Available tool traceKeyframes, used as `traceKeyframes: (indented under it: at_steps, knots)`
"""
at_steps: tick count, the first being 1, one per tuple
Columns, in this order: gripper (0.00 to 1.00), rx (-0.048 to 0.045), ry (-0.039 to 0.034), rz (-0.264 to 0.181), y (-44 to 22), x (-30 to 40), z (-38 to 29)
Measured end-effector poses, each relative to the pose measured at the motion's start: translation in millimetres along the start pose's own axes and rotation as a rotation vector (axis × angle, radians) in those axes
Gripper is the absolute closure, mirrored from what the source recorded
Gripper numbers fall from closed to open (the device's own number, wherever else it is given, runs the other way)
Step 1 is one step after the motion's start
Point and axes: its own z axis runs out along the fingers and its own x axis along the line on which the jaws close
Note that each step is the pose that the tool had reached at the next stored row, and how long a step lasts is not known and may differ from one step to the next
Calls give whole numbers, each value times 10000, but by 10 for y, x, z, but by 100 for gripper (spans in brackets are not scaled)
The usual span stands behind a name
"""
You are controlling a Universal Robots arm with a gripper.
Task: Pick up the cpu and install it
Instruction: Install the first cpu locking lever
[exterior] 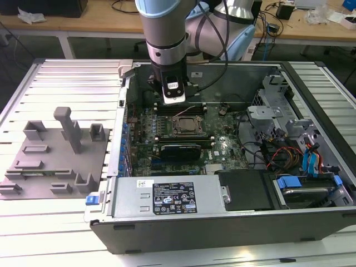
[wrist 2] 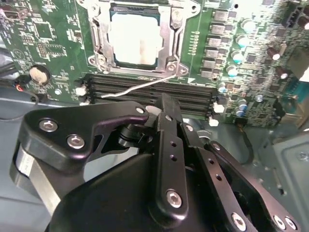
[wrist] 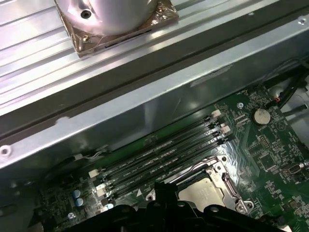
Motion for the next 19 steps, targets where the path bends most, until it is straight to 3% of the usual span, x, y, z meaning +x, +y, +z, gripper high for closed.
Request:
traceKeyframes:
  at_steps: [7, 14, 19]
  knots:
    - [89, 15, -98, 383, 32, -100, 83]
    - [89, 16, -106, 417, 33, -103, 87]
    - [89, 24, -153, 604, 50, -147, 107]
